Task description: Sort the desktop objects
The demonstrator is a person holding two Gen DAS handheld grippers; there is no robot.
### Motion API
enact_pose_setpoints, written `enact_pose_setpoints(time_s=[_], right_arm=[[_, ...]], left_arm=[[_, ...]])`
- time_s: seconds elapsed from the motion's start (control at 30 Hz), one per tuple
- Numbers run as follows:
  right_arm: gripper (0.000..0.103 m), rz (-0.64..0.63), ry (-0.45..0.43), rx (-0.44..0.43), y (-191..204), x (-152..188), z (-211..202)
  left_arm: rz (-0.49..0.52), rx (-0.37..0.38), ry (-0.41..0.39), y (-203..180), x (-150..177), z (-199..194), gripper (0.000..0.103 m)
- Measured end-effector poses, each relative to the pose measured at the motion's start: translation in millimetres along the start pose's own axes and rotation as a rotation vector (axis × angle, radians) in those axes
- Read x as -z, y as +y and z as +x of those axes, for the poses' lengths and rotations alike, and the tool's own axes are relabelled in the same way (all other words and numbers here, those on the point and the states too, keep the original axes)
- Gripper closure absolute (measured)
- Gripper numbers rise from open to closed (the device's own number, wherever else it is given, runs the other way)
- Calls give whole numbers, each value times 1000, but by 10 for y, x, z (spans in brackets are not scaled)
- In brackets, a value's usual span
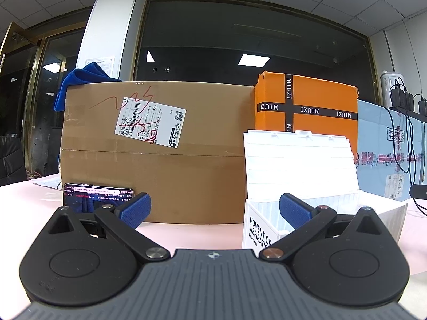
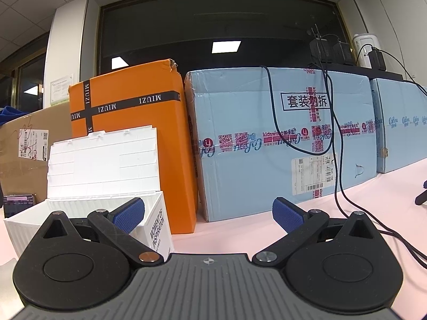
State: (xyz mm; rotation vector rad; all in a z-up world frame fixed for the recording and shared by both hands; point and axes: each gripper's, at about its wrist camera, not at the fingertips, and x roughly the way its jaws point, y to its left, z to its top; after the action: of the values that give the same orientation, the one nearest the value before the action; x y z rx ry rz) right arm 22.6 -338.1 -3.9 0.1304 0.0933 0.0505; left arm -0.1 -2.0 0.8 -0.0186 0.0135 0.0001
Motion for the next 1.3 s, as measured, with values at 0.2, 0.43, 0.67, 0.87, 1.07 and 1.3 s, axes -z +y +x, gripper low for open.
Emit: enact_pose_setpoints(time_s=[0.2, 0.43, 0.67, 0.87, 1.07, 1.3], right_arm=[[0, -10, -6, -1, 21, 23, -74], [0, -15, -13, 6, 52, 18, -212], [0, -20, -34, 36, 88, 25, -383], [0, -25, -24, 42, 133, 44, -553], [0, -11, -45, 69, 152, 59, -711], [0, 40, -4, -24, 118, 38, -869]], left_arm=[[5, 5, 4, -30, -5, -46, 0], [11, 10, 8, -65, -10, -101, 0], [4, 59, 22, -99, -11, -217, 0], [21, 93, 9, -141, -11, -388, 0], [49, 127, -1, -169, -10, -560, 0], [69, 227, 47, -203, -8, -728, 0]])
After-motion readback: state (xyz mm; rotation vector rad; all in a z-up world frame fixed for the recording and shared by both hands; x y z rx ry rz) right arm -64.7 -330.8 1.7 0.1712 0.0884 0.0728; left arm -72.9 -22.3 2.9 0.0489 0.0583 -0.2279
